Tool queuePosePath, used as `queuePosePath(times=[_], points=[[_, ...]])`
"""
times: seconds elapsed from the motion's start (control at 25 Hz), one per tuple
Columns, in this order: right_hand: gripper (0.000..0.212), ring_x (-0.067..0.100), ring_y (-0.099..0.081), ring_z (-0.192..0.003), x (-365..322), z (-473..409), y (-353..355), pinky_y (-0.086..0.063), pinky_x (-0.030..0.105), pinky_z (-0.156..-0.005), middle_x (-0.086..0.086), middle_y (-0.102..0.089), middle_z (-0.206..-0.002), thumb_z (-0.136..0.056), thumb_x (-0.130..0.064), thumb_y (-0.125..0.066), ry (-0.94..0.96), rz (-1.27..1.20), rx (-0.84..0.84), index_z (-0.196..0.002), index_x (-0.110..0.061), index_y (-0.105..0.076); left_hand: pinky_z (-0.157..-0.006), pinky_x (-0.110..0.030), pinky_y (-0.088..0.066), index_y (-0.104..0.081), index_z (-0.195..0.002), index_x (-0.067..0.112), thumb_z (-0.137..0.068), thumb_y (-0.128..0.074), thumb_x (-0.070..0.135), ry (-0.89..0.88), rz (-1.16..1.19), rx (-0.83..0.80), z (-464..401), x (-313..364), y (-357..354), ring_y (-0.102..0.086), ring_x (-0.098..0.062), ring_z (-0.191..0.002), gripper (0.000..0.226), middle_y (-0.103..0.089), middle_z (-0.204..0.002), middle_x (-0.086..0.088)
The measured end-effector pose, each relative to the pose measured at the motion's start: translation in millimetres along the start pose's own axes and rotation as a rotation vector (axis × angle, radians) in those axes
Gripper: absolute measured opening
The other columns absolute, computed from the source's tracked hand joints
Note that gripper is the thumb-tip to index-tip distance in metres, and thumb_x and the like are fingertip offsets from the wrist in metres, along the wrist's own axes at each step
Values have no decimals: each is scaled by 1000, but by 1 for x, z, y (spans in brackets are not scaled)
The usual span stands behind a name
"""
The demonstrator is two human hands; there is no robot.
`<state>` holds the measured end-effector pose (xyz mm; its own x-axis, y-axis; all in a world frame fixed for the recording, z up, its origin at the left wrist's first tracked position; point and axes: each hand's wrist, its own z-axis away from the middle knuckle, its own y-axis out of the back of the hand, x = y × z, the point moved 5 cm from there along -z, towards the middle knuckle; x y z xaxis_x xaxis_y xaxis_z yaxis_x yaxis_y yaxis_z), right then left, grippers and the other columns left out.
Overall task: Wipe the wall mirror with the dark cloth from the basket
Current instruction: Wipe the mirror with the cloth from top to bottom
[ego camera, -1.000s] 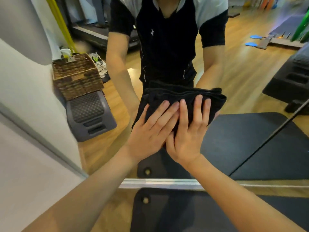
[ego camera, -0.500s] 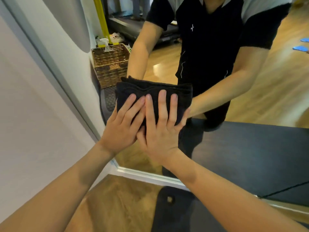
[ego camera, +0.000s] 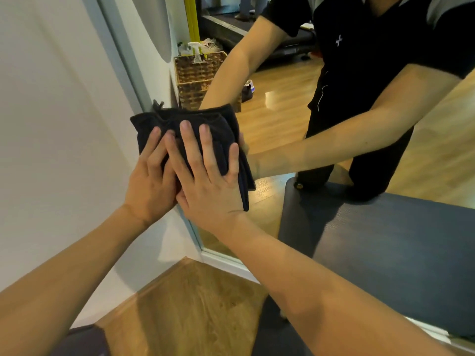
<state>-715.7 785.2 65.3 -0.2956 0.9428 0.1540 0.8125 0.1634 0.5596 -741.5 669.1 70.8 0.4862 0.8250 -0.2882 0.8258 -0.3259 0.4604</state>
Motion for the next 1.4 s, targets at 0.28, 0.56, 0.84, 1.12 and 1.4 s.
queuePosePath(times=[0.28, 0.56, 0.84, 1.12, 1.4], points=[[57, 29, -11, -157, -3, 72, -42, -13, 59, -125, 4, -21, -169, -109, -27, -39, 22, 3, 39, -164, -24, -27, -128, -46, -13, -26, -152, -10, -101, -65, 17, 161, 91, -91, 70, 38, -39, -17, -47, -150, 70, -17, -161, -18], [45, 15, -38, -150, 35, 113, -26, -30, 52, -125, -3, -45, -161, -111, -23, -42, 46, -40, 96, -156, -24, -44, -126, -54, -16, -3, -160, 0, -100, -68, 23, 192, 176, -43, 68, 105, -47, 1, -35, -156, 91, 7, -167, -2], [43, 17, -41, -148, 140, 180, 32, -38, 51, -121, 0, -46, -160, -110, -21, -48, 62, 55, 91, -153, -25, -47, -116, -70, -26, -24, -150, -14, -92, -66, 7, 76, 163, -22, 38, 224, -65, -27, -59, -143, 75, -23, -151, -33], [75, 27, -1, -161, 266, 289, 88, -21, 59, -127, 8, -18, -168, -106, -22, -59, -19, 182, -90, -164, -17, -13, -117, -65, -30, -31, -146, -18, -96, -61, 11, 35, 250, 22, 6, 409, -79, -16, -52, -149, 66, -19, -154, -35], [65, 41, -29, -151, 394, 246, 203, -32, 69, -118, 17, -35, -157, -104, -24, -60, -100, 247, 173, -160, -12, -29, -120, -60, -29, -42, -151, 2, -99, -52, 16, -100, 413, 196, -146, 474, -41, -38, -34, -146, 55, -39, -158, -16]])
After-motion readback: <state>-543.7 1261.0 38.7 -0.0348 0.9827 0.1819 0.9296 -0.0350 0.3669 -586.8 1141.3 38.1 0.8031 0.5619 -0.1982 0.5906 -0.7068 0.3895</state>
